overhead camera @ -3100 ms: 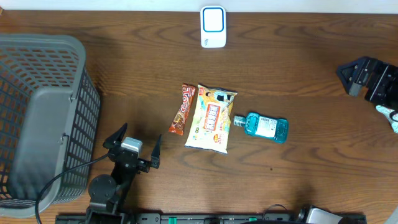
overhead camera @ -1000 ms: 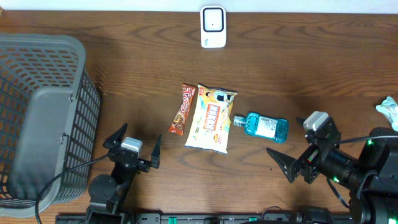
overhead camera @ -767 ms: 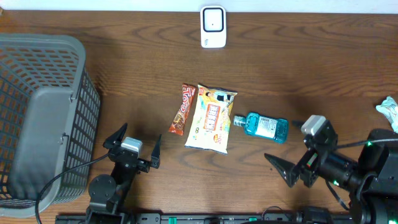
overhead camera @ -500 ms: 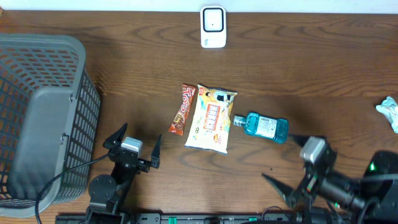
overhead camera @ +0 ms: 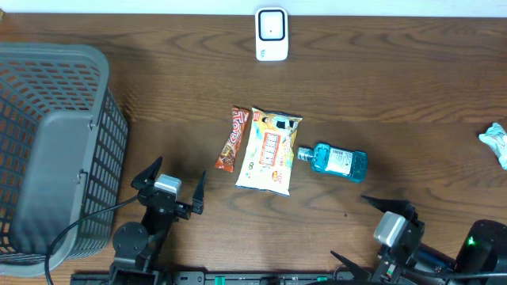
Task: Scan the item barcode
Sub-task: 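Reach the right gripper toward the blue mouthwash bottle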
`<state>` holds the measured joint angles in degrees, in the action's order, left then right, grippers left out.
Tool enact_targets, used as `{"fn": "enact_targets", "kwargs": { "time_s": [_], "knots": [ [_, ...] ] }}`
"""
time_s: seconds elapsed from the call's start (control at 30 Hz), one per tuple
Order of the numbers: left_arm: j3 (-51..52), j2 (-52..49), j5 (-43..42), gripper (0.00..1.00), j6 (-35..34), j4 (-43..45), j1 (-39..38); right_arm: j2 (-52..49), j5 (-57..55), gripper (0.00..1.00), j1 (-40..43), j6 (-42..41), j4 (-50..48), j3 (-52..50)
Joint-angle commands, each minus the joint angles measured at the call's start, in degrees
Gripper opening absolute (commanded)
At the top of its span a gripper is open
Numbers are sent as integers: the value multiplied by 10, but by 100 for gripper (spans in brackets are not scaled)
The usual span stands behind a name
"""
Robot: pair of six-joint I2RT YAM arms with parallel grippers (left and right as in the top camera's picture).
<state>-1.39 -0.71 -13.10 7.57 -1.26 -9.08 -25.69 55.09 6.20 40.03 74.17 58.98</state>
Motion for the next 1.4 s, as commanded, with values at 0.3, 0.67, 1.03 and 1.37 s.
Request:
{"fn": "enact_targets", "kwargs": {
  "time_s": [0.3,0.67,1.03,1.37],
  "knots": [
    [11,1,-1,99,5,-17,-2,1,31,99,-5,-232,-254,-172],
    [11,1,-1,99,5,-17,-2,-21,21,99,-5,-544,-528,-282],
    [11,1,-1,99,5,-17,-2,-33,-5,99,-5,-623,-536,-283],
    [11,1,-1,99,5,-17,-2,-146,-9,99,-9,-621,-567,-283]
  ]
}}
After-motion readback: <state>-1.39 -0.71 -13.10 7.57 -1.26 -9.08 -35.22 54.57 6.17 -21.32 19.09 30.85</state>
